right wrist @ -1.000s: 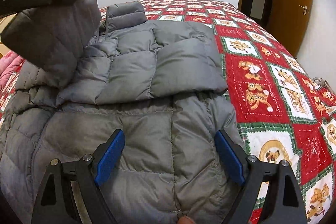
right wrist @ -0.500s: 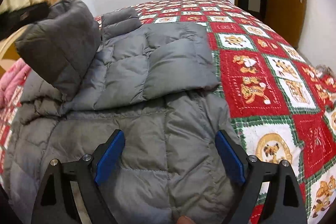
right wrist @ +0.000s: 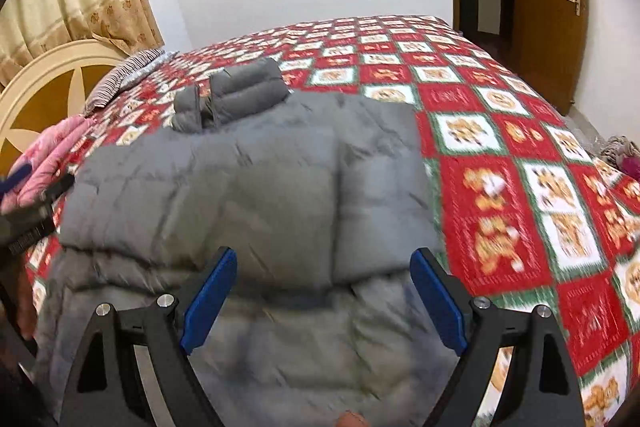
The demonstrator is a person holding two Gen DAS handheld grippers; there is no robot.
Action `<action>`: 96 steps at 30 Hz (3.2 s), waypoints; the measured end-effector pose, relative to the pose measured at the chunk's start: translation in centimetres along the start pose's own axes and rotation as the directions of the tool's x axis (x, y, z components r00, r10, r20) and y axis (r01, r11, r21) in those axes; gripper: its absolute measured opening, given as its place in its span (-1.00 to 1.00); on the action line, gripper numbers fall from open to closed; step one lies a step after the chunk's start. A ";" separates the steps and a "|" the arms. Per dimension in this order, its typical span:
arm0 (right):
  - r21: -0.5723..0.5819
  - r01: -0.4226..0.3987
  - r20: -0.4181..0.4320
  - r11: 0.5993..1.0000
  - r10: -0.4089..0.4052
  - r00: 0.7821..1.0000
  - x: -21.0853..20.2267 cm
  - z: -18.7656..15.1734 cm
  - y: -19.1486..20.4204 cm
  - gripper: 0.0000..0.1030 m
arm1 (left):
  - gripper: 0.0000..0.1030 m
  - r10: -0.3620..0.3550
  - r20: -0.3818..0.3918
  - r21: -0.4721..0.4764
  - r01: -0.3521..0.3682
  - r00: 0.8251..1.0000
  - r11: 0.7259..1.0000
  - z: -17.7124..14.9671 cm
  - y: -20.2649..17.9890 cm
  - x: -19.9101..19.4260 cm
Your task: Fold large clothes
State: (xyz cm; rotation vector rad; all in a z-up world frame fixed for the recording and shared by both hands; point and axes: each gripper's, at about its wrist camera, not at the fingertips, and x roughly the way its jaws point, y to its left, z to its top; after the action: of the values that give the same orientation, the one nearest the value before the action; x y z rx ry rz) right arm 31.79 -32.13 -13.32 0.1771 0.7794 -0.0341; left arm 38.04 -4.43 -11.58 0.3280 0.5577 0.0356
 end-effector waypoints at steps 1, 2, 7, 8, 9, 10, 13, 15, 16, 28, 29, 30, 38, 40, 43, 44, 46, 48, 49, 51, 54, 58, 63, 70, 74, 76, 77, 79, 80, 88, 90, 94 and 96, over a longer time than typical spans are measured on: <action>0.011 -0.015 -0.014 1.000 0.015 1.000 0.7 0.3 0.1 0.72 | 1.00 0.003 -0.018 -0.006 -0.003 1.000 1.000 -0.3 0.3 0.6; 0.020 -0.020 -0.033 1.000 0.021 0.999 1.6 0.6 0.2 0.72 | 1.00 0.004 -0.031 -0.011 -0.004 1.000 1.000 -0.7 0.6 1.1; 0.024 -0.026 -0.114 0.999 0.029 0.993 3.9 -0.2 0.3 -0.06 | 1.00 -0.003 -0.112 -0.014 0.001 0.994 1.000 -3.2 1.5 3.6; 0.009 -0.018 -0.119 1.000 0.019 0.993 3.8 -0.6 0.4 -0.10 | 1.00 -0.008 -0.121 -0.017 0.006 0.993 1.000 -3.7 1.6 3.9; 0.002 -0.020 -0.121 1.000 0.020 0.992 3.6 -0.7 0.3 -0.14 | 1.00 -0.014 -0.132 -0.022 0.012 0.991 1.000 -4.1 1.7 4.1; -0.012 -0.022 -0.124 1.000 0.020 0.992 3.4 -1.0 0.4 -0.20 | 1.00 -0.023 -0.139 -0.029 0.020 0.990 0.999 -4.4 1.8 4.3; -0.061 -0.009 -0.135 0.998 0.001 0.991 2.8 -1.7 0.8 -0.24 | 1.00 -0.039 -0.144 -0.036 0.034 0.989 0.999 -4.7 1.9 4.2; -0.076 -0.007 -0.145 0.997 -0.004 0.989 2.7 -1.9 0.6 -0.24 | 1.00 -0.040 -0.151 -0.025 0.036 0.988 0.999 -4.7 1.8 4.0; -0.083 -0.009 -0.149 0.997 -0.003 0.989 2.6 -1.8 0.6 -0.23 | 1.00 -0.036 -0.152 -0.019 0.033 0.988 0.999 -4.5 1.9 3.7; -0.009 0.132 0.053 0.991 -0.131 0.990 -3.3 4.7 2.4 0.43 | 1.00 -0.094 -0.086 -0.112 0.084 0.992 0.990 1.9 3.2 4.1; -0.012 0.094 0.059 0.995 -0.093 0.994 -2.7 5.0 3.0 0.43 | 1.00 -0.097 -0.099 -0.112 0.086 0.990 0.990 1.7 2.9 4.7; -0.025 0.065 0.051 0.998 -0.064 0.997 -1.8 5.3 3.7 0.43 | 1.00 -0.089 -0.113 -0.106 0.077 0.990 0.991 1.3 2.4 5.3; -0.027 0.037 -0.048 0.999 -0.038 0.998 5.4 3.2 5.2 0.43 | 1.00 -0.114 -0.205 -0.130 0.089 0.972 0.988 -2.6 1.2 8.8; -0.043 0.041 -0.051 0.998 -0.043 0.998 6.1 2.5 5.4 0.43 | 1.00 -0.140 -0.208 -0.156 0.108 0.968 0.982 -3.0 1.3 9.2; -0.059 0.045 -0.041 0.997 -0.047 0.998 6.7 1.6 5.1 0.43 | 1.00 -0.160 -0.217 -0.174 0.123 0.963 0.977 -3.1 1.3 9.5; -0.060 0.046 -0.035 0.997 -0.048 0.998 6.8 1.3 5.0 0.43 | 1.00 -0.161 -0.218 -0.175 0.124 0.963 0.977 -3.1 1.2 9.6; -0.065 0.049 -0.025 0.997 -0.051 0.998 7.0 0.9 4.9 0.43 | 1.00 -0.158 -0.217 -0.174 0.121 0.963 0.977 -3.3 1.0 9.6; -0.072 0.056 -0.020 0.996 -0.057 0.998 7.2 0.6 5.1 0.43 | 1.00 -0.156 -0.219 -0.174 0.119 0.963 0.977 -3.3 1.0 9.8; -0.073 0.059 -0.018 0.996 -0.060 0.998 7.3 0.5 5.1 0.43 | 1.00 -0.158 -0.222 -0.176 0.120 0.962 0.977 -3.3 0.9 9.9; -0.077 0.066 -0.016 0.995 -0.067 0.998 7.5 0.3 5.2 0.44 | 1.00 -0.164 -0.228 -0.183 0.123 0.960 0.975 -3.4 1.0 10.1; -0.088 0.082 -0.022 0.993 -0.085 0.996 7.8 0.2 5.4 0.45 | 1.00 -0.177 -0.238 -0.193 0.132 0.955 0.972 -3.5 1.2 10.4; -0.117 0.119 -0.028 0.986 -0.123 0.992 8.2 0.0 6.0 0.47 | 1.00 -0.181 -0.251 -0.199 0.133 0.951 0.971 -3.6 1.1 10.7; -0.131 0.138 -0.033 0.982 -0.143 0.989 8.5 -0.2 6.2 0.48 | 1.00 -0.177 -0.261 -0.189 0.129 0.949 0.973 -3.7 0.9 10.9; -0.146 0.158 -0.036 0.976 -0.165 0.986 8.7 -0.3 6.5 0.49 | 1.00 -0.166 -0.261 -0.179 0.121 0.951 0.976 -3.7 0.8 10.9; -0.147 0.159 -0.036 0.976 -0.166 0.985 8.7 -0.3 6.5 0.49 | 1.00 -0.165 -0.262 -0.179 0.121 0.951 0.976 -3.7 0.7 10.9; -0.147 0.160 -0.035 0.976 -0.167 0.985 8.7 -0.3 6.5 0.50 | 1.00 -0.164 -0.263 -0.176 0.119 0.951 0.977 -3.7 0.7 11.0; -0.147 0.160 -0.035 0.976 -0.167 0.985 8.7 -0.3 6.5 0.50 | 1.00 -0.164 -0.263 -0.176 0.119 0.951 0.977 -3.7 0.7 10.9; -0.147 0.160 -0.035 0.976 -0.166 0.985 8.7 -0.3 6.5 0.50 | 1.00 -0.163 -0.262 -0.175 0.119 0.951 0.977 -3.7 0.7 10.9; -0.146 0.159 -0.036 0.976 -0.166 0.986 8.7 -0.3 6.5 0.50 | 1.00 -0.162 -0.262 -0.175 0.118 0.952 0.978 -3.7 0.7 10.8; -0.149 0.157 -0.052 0.976 -0.166 0.985 8.3 -0.2 6.5 0.50 | 1.00 -0.158 -0.259 -0.173 0.115 0.953 0.978 -3.7 0.7 10.7; -0.144 0.160 -0.076 0.976 -0.172 0.982 7.3 0.2 6.7 0.50 | 1.00 -0.161 -0.260 -0.176 0.117 0.952 0.977 -3.7 0.7 10.7; -0.120 0.124 -0.026 0.985 -0.128 0.991 4.6 1.4 8.3 0.50 | 1.00 -0.172 -0.261 -0.188 0.125 0.950 0.974 -3.7 0.9 10.8; -0.132 0.092 -0.010 0.987 -0.094 0.995 4.4 2.0 9.6 0.50 | 1.00 -0.174 -0.262 -0.192 0.126 0.949 0.973 -3.7 0.8 10.8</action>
State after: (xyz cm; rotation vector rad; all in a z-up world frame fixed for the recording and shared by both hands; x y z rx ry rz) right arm 37.23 -22.82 -13.58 0.0162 0.8031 -0.0699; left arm 45.37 -1.26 -19.80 0.1090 0.8517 -0.0180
